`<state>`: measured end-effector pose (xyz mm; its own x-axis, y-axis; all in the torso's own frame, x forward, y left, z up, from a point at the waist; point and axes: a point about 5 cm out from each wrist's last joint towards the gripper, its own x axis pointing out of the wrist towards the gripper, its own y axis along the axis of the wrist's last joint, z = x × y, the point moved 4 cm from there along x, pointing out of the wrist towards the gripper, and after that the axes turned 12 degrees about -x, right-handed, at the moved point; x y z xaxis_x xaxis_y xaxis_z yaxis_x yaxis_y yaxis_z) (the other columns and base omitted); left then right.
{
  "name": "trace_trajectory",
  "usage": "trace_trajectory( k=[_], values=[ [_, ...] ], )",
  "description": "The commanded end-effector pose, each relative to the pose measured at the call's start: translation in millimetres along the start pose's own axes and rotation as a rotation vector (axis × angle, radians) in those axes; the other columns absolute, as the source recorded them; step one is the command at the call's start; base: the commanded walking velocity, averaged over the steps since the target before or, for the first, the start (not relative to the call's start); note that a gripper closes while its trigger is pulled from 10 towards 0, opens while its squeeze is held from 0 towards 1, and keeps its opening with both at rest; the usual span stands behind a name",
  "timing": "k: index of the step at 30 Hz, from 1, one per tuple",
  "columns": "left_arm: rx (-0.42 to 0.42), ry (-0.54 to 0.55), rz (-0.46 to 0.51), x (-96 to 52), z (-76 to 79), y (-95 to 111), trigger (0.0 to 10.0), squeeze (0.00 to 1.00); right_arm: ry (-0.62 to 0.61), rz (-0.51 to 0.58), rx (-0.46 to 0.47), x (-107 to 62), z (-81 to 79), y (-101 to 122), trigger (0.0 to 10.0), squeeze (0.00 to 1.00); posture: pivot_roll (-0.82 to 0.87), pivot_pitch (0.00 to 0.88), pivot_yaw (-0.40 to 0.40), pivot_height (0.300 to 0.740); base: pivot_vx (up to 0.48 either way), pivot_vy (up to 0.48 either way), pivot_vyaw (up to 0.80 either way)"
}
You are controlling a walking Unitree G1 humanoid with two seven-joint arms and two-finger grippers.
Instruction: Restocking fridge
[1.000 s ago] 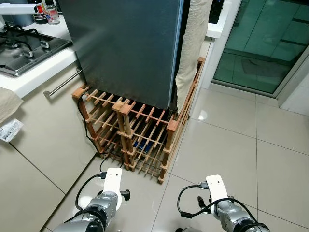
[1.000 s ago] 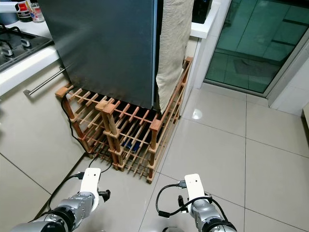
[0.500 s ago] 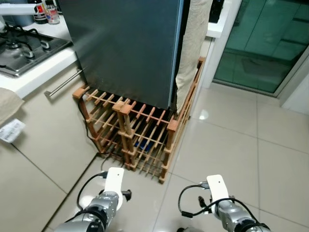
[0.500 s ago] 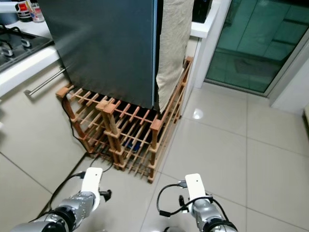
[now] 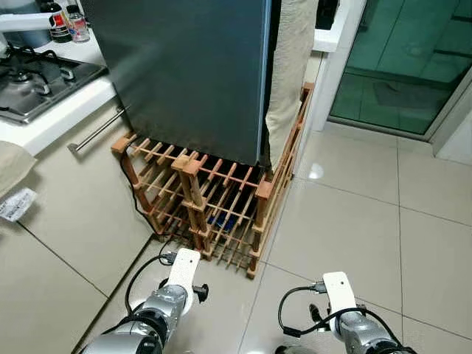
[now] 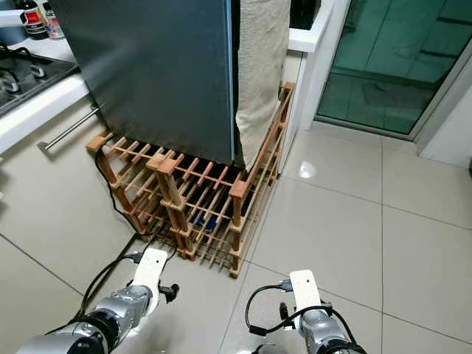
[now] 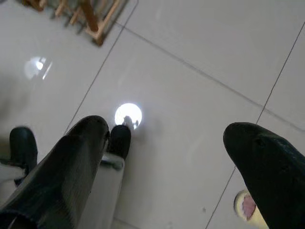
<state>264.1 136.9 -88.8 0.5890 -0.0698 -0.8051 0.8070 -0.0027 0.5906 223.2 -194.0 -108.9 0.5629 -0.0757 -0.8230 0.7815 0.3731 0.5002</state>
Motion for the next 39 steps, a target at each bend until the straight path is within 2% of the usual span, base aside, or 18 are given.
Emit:
trace_trajectory(
  k=[1,2,4,5,6,7,8,9,10,11,13,14,17,18,21,27,31,39],
  values=[
    [0.037,-0.01,0.026,-0.5,-1.0,-0.2,10.0,0.0,-0.021,0.032,-0.017,-0.5,1.2,2.5,10.0,0.15,-0.11,0.0,0.029,0.74,0.0,0.0,0.0],
    [0.031,-0.021,0.072,-0.8,-2.7,11.2,10.0,0.0,-0.038,0.057,-0.018,-1.0,1.8,4.1,10.0,0.16,-0.12,0.0,0.028,0.74,0.0,0.0,0.0],
    [-0.002,-0.108,0.248,-6.3,-2.8,62.3,10.0,0.0,-0.065,0.095,-0.015,-2.2,2.8,6.4,10.0,0.16,-0.12,0.0,0.026,0.74,0.0,0.0,0.0],
    [-0.044,-0.148,0.342,-11.1,-1.4,79.2,10.0,0.0,-0.143,0.184,-0.002,-4.6,32.5,25.5,10.0,0.17,-0.13,0.0,0.025,0.74,0.0,0.0,0.0],
    [-0.071,-0.17,0.398,-14.4,-0.8,87.3,10.0,0.0,-0.199,0.249,0.004,-8.6,54.5,39.7,10.0,0.17,-0.13,0.0,0.025,0.74,0.0,0.0,0.0],
    [-0.105,-0.209,0.522,-25.5,-1.6,114.4,10.0,0.0,-0.28,0.379,0.01,-22.0,82.6,63.9,10.0,0.16,-0.13,0.0,0.022,0.74,0.0,0.0,0.0],
    [-0.131,-0.247,0.654,-42.8,-1.6,142.5,10.0,0.0,-0.357,0.508,0.017,-43.0,103.0,86.4,10.0,0.16,-0.13,0.0,0.02,0.74,0.0,0.0,0.0],
    [-0.138,-0.267,0.769,-62.5,-0.9,165.6,10.0,0.0,-0.41,0.614,0.028,-64.9,112.7,102.9,10.0,0.16,-0.13,0.0,0.019,0.74,0.0,0.0,0.0],
    [-0.171,-0.287,0.872,-83.6,1.6,184.7,10.0,0.0,-0.455,0.702,0.03,-87.5,118.6,116.8,10.0,0.16,-0.14,0.0,0.018,0.74,0.0,0.0,0.0],
    [-0.171,-0.287,0.872,-83.6,1.6,184.7,10.0,0.0,-0.455,0.702,0.03,-87.5,118.6,116.8,10.0,0.16,-0.14,0.0,0.018,0.74,0.0,0.0,0.0],
    [-0.195,-0.326,0.995,-112.5,9.4,204.7,10.0,0.0,-0.517,0.829,0.046,-118.0,122.1,134.2,10.0,0.16,-0.14,0.0,0.015,0.74,0.0,0.0,0.0],
    [-0.195,-0.326,0.995,-112.5,9.4,204.7,10.0,0.0,-0.517,0.829,0.046,-118.0,122.1,134.2,10.0,0.16,-0.14,0.0,0.015,0.74,0.0,0.0,0.0],
    [-0.203,-0.423,1.096,-152.8,20.8,215.6,10.0,0.0,-0.575,1.057,-0.009,-168.1,111.2,157.0,10.0,0.17,-0.14,0.0,0.01,0.74,0.0,0.0,0.0],
    [-0.204,-0.442,1.105,-161.6,20.9,211.3,10.0,0.0,-0.577,1.076,-0.021,-177.0,106.8,155.2,10.0,0.16,-0.14,0.0,0.007,0.74,0.0,0.0,0.0],
    [-0.178,-0.466,1.097,-176.1,26.2,200.0,10.0,0.0,-0.562,1.035,0.033,-183.9,102.6,144.1,10.0,0.16,-0.13,0.0,0.003,0.74,0.0,0.0,0.0],
    [-0.18,-0.507,1.063,-173.6,45.1,207.7,10.0,0.0,-0.506,1.036,0.064,-179.6,95.3,159.0,10.0,0.16,-0.13,0.0,0.011,0.74,0.0,-0.142,0.0],
    [-0.167,-0.503,1.042,-174.4,47.7,213.0,10.0,0.0,-0.476,1.067,0.046,-182.6,87.1,173.7,10.0,0.16,-0.14,0.0,0.022,0.74,0.217,-0.389,0.0],
    [-0.203,-0.464,1.015,-169.3,45.8,221.7,10.0,0.0,-0.456,1.059,0.044,-182.9,82.8,181.0,10.0,0.16,-0.14,0.0,0.027,0.74,0.357,-0.315,0.0]
  ],
)
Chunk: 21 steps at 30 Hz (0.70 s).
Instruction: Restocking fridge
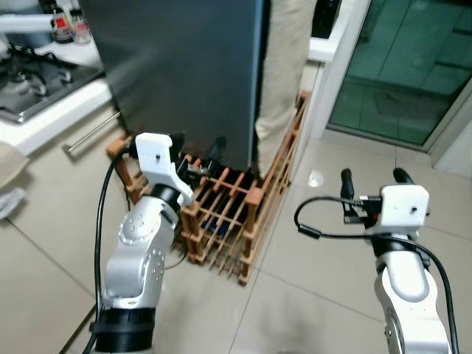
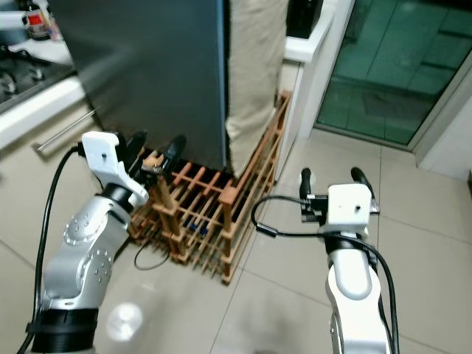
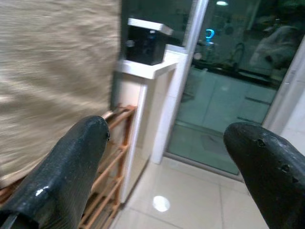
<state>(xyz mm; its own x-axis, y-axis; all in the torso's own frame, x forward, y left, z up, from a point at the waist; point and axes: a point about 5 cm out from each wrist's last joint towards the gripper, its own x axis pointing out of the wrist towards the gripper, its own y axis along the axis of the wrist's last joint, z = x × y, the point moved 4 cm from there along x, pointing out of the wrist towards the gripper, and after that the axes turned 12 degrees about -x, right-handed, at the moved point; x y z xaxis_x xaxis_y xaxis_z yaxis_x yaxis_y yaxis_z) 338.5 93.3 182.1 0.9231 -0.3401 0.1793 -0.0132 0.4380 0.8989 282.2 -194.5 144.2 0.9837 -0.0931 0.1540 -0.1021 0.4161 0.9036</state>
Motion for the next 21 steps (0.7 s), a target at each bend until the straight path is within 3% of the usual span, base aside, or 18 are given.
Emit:
trace_trajectory(
  k=[1,9,12,21],
  values=[
    [0.018,0.045,0.0,0.0,-10.4,3.3,10.0,0.0,0.005,0.036,0.002,3.3,-1.1,11.6,10.0,0.16,-0.14,0.0,0.027,0.74,0.394,-0.27,0.0],
    [0.013,0.095,-0.011,9.3,-18.6,2.9,10.0,0.0,0.024,0.042,-0.007,6.9,-5.2,15.4,10.0,0.16,-0.14,0.0,0.028,0.74,0.452,-0.032,0.0],
    [0.025,0.078,0.001,11.6,-15.2,5.7,10.0,0.0,0.025,0.042,-0.006,7.4,-5.5,16.3,10.0,0.16,-0.15,0.0,0.031,0.74,0.48,0.0,0.0],
    [0.06,0.057,0.001,3.1,-14.2,15.1,10.0,0.0,0.029,0.027,-0.008,3.4,-5.1,13.2,10.0,0.16,-0.15,0.0,0.039,0.74,0.0,0.0,0.0]
  ],
)
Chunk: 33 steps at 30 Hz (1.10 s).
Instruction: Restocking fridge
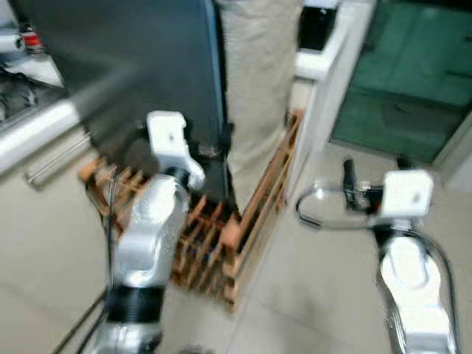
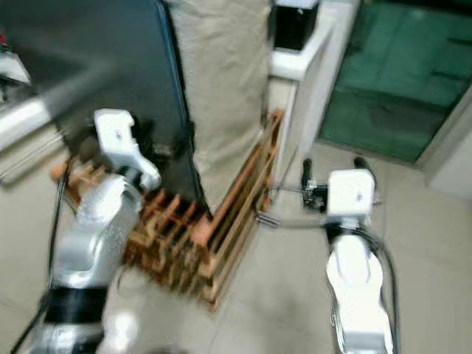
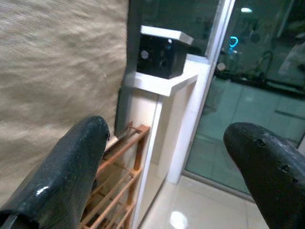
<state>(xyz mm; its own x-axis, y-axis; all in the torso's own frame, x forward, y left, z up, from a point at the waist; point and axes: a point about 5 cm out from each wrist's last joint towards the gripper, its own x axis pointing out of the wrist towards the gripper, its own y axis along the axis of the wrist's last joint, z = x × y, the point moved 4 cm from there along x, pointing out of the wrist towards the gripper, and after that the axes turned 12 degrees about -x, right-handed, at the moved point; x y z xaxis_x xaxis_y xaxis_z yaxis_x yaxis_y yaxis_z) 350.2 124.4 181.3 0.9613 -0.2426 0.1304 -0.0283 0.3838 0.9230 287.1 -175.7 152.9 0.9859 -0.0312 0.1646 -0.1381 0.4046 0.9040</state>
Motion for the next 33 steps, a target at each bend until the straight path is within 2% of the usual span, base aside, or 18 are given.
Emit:
trace_trajectory(
  k=[1,6,7,11,12,14,16,18,19,21,22,27,29,33],
  values=[
    [-0.01,-0.068,0.008,-0.7,18.0,4.0,10.0,0.0,-0.022,-0.011,-0.023,-2.0,9.2,-2.3,10.0,0.16,-0.14,0.0,0.039,0.74,0.0,0.0,0.0],
    [-0.051,-0.105,0.0,-1.7,26.4,7.2,10.0,0.0,-0.02,-0.015,-0.023,-1.6,9.3,-2.9,10.0,0.16,-0.14,0.0,0.038,0.74,0.0,0.0,0.0],
    [-0.066,-0.134,-0.002,1.0,33.7,11.3,10.0,0.0,-0.021,-0.014,-0.022,-0.2,9.7,-1.9,10.0,0.16,-0.14,0.0,0.037,0.74,0.0,0.0,0.0],
    [-0.073,-0.161,-0.012,3.3,41.0,13.5,10.0,0.0,-0.024,-0.014,-0.023,0.7,11.4,-1.7,10.0,0.16,-0.14,0.0,0.035,0.74,0.0,0.0,0.0],
    [-0.068,-0.198,-0.045,5.7,50.4,9.9,10.0,0.0,-0.032,-0.023,-0.016,1.0,13.6,-3.3,10.0,0.16,-0.14,0.0,0.033,0.74,0.0,0.0,0.0],
    [-0.064,-0.209,-0.06,6.9,53.9,7.6,10.0,0.0,-0.034,-0.027,-0.014,1.2,14.1,-4.0,10.0,0.16,-0.14,0.0,0.033,0.74,0.0,0.0,0.0],
    [-0.057,-0.211,-0.083,14.7,58.3,1.2,10.0,0.0,-0.03,-0.033,-0.02,2.6,13.0,-4.8,10.0,0.16,-0.15,0.0,0.034,0.74,0.0,0.0,0.0],
    [-0.044,-0.148,-0.089,25.3,51.8,-2.1,10.0,0.0,-0.027,-0.034,-0.033,4.5,12.3,-4.6,10.0,0.16,-0.16,0.0,0.039,0.74,0.0,0.0,-0.24],
    [-0.028,-0.087,-0.086,31.7,43.9,-1.6,10.0,0.0,-0.03,-0.028,-0.036,5.6,13.0,-3.7,10.0,0.16,-0.17,0.0,0.04,0.74,0.0,0.0,-0.59],
    [-0.019,-0.064,-0.082,34.1,41.0,-0.2,10.0,0.0,-0.035,-0.028,-0.034,5.9,13.9,-3.6,10.0,0.16,-0.17,0.0,0.04,0.74,0.0,0.0,-0.41],
    [-0.008,-0.015,-0.063,38.6,35.4,5.2,10.0,0.0,-0.04,-0.027,-0.032,6.4,15.4,-3.2,10.0,0.15,-0.17,0.0,0.041,0.74,0.0,0.0,0.0],
    [-0.007,0.003,-0.032,44.3,35.4,14.0,10.0,0.0,-0.043,-0.026,-0.033,6.5,16.7,-2.9,10.0,0.15,-0.17,0.0,0.039,0.74,0.0,0.0,0.0],
    [-0.02,-0.019,-0.002,51.4,44.0,22.8,10.0,0.0,-0.038,-0.024,-0.033,6.6,15.4,-2.1,10.0,0.15,-0.17,0.0,0.04,0.74,0.0,0.0,0.0],
    [-0.03,-0.039,-0.001,54.3,50.6,23.7,10.0,0.0,-0.037,-0.025,-0.033,6.5,14.7,-2.3,10.0,0.15,-0.17,0.0,0.044,0.74,0.0,0.0,0.0]
  ],
)
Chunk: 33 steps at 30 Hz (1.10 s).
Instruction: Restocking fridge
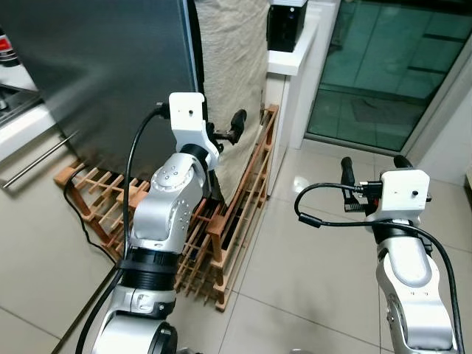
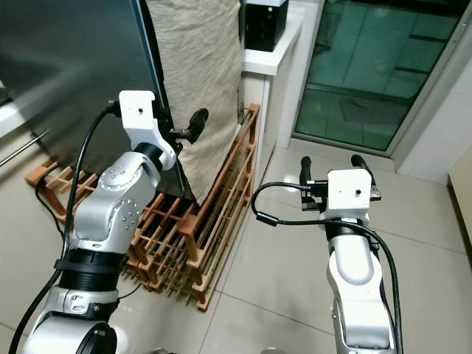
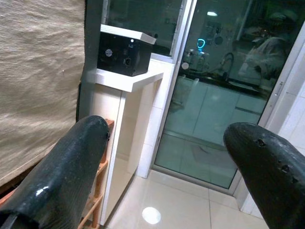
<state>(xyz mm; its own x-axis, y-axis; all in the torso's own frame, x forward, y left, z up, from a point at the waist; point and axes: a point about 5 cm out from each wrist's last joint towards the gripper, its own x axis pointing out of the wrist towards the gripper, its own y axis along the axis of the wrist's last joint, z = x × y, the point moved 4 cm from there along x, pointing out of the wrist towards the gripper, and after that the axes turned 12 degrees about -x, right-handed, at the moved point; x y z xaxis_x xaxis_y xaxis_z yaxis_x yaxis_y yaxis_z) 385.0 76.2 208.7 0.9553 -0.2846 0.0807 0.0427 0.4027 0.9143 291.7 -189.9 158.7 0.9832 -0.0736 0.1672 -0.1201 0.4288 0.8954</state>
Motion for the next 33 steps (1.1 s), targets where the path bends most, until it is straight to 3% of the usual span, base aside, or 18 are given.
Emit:
trace_trajectory(
  k=[1,9,15,20,21,25,30,33],
  values=[
    [0.014,-0.022,0.054,6.6,10.3,16.0,10.0,0.0,0.002,-0.011,-0.005,0.4,-0.2,-1.6,10.0,0.15,-0.17,0.002,0.047,0.74,0.0,0.0,0.0],
    [-0.036,-0.016,0.031,13.2,12.8,10.8,10.0,0.0,-0.003,-0.017,0.001,-0.7,-1.0,-2.3,10.0,0.15,-0.17,0.003,0.056,0.74,0.0,0.0,0.0],
    [-0.056,-0.05,0.005,20.9,24.7,4.7,10.0,0.0,-0.01,-0.019,0.004,-1.6,-1.0,-2.6,10.0,0.15,-0.18,0.006,0.06,0.74,0.0,0.0,0.0],
    [-0.025,-0.029,-0.06,32.8,33.3,-16.3,10.0,0.0,-0.012,-0.02,0.003,0.0,-0.9,-3.2,10.0,0.15,-0.17,0.005,0.059,0.74,0.0,0.0,0.0],
    [-0.027,-0.063,-0.084,36.1,44.0,-25.2,10.0,0.0,-0.012,-0.018,0.005,1.0,-1.6,-2.5,10.0,0.15,-0.18,0.008,0.062,0.74,0.0,0.0,0.0],
    [-0.018,-0.09,-0.12,43.0,57.9,-42.9,10.0,0.0,-0.018,-0.016,0.013,2.7,-1.7,-1.0,10.0,0.16,-0.19,0.012,0.069,0.74,0.0,0.0,0.0],
    [-0.027,-0.099,-0.106,44.4,58.3,-38.4,10.0,0.0,-0.025,-0.017,0.013,2.0,-0.1,-1.0,10.0,0.16,-0.2,0.013,0.076,0.74,0.0,0.0,0.0],
    [-0.044,-0.141,0.012,34.1,40.0,-4.8,10.0,0.0,-0.045,-0.004,0.005,-0.4,5.1,3.2,10.0,0.15,-0.21,0.018,0.08,0.74,0.0,0.0,0.0]
  ],
)
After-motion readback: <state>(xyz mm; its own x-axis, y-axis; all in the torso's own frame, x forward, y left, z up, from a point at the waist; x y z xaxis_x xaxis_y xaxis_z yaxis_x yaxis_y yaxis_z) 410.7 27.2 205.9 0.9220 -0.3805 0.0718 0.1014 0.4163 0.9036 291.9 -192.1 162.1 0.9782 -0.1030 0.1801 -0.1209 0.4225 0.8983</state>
